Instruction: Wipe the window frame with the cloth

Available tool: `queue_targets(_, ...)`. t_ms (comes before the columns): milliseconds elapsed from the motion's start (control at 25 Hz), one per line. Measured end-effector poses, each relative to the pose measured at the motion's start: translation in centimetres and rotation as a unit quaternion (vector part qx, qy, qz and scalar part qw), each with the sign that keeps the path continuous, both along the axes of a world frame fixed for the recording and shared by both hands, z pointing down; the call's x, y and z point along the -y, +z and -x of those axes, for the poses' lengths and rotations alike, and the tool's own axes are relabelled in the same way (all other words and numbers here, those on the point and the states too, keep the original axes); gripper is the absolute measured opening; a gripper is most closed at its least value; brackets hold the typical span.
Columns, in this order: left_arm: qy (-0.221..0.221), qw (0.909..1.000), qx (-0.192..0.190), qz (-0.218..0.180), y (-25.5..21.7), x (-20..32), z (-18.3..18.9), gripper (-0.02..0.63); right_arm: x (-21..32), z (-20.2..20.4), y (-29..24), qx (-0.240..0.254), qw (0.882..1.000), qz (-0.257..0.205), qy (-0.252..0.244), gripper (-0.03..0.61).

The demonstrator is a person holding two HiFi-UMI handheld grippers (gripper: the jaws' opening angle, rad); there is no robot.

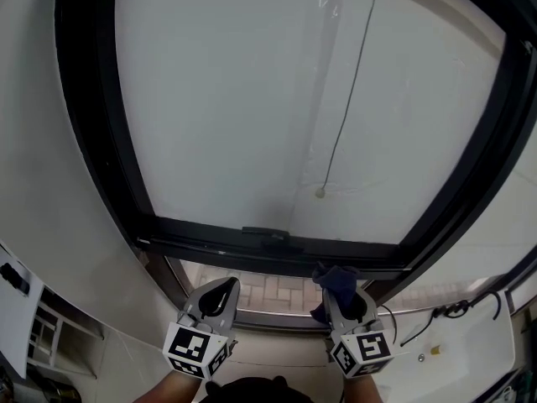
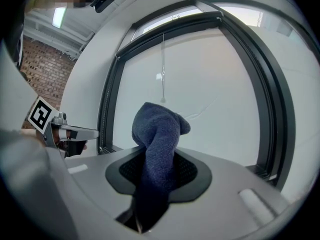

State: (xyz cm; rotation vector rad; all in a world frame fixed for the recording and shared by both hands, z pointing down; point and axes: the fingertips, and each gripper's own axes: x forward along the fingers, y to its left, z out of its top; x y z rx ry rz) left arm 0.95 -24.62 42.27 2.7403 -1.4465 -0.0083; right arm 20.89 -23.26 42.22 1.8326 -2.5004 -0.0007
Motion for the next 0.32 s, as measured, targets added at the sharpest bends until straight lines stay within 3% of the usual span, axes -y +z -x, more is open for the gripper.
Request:
queue_targets(160, -0.013, 0.9998, -0.005, 0.017, 0.04, 0.34, -0.05, -0.006, -0.04, -0.52, -0.02, -0.002, 1.0, -0.003, 0.008, 0.117)
queue_targets(320, 0.003, 1.0, -0.002, 0.0, -0.66, -0.21, -0.63, -0.006, -0.21, -0.85, 0.2, 0.013, 1.0, 0.0, 0.009, 0.117)
